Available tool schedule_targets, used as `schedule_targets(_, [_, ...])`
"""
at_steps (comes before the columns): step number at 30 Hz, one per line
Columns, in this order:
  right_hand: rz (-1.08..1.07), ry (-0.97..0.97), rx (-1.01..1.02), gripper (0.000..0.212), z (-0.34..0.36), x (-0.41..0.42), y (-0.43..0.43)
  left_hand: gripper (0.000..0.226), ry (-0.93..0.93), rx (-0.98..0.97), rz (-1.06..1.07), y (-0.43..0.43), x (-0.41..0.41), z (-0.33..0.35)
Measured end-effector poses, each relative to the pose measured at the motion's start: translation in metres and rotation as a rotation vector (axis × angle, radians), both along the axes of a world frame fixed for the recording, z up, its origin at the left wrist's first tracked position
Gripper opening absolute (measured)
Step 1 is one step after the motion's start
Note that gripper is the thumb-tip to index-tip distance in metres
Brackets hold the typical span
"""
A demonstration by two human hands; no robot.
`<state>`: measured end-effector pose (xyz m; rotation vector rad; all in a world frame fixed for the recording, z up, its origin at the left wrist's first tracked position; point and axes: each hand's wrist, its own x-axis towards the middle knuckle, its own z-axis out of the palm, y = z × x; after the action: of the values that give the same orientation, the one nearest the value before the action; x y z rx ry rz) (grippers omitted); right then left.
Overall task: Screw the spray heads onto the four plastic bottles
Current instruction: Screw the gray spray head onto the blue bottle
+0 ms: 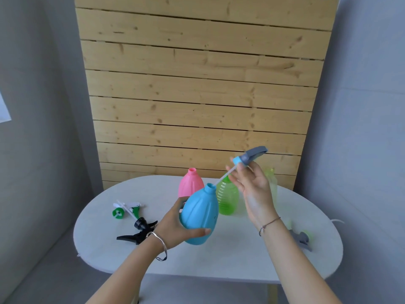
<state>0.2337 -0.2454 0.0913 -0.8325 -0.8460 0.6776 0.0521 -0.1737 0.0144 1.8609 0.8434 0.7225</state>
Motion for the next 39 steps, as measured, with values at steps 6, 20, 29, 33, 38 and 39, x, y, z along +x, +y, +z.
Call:
schedule_targets(6, [0.105, -0.277, -0.17, 0.022, -0.017, -0.008, 0.003, 0.082, -0.057, -0.058, -0.075, -0.003, 0.004, 0.002])
schedule_targets(20, [0.153, -0.284, -0.169, 0.021, -0.021, 0.008, 0.008, 0.09, -0.473, -0.466, 0.012, 0.003, 0.01, 0.004])
schedule_targets(29, [0.115, -0.179, -0.118, 0.035, -0.029, 0.007, 0.014, 0.066, -0.573, -0.864, 0.038, 0.013, 0.024, -0.001])
schedule_targets(33, [0.051, -0.077, -0.135, 0.024, -0.036, 0.009, 0.018, 0.06, -0.627, -0.764, -0.121, 0.014, 0.022, 0.005])
schedule_targets(38, [0.073, -0.079, -0.129, 0.032, -0.033, 0.008, 0.017, 0.076, -0.405, -0.926, -0.137, 0.014, 0.017, 0.001])
schedule_targets(39, [0.068, -0.07, -0.13, 0.03, -0.032, 0.009, 0.016, 0.077, -0.421, -0.909, -0.128, 0.015, 0.017, 0.001])
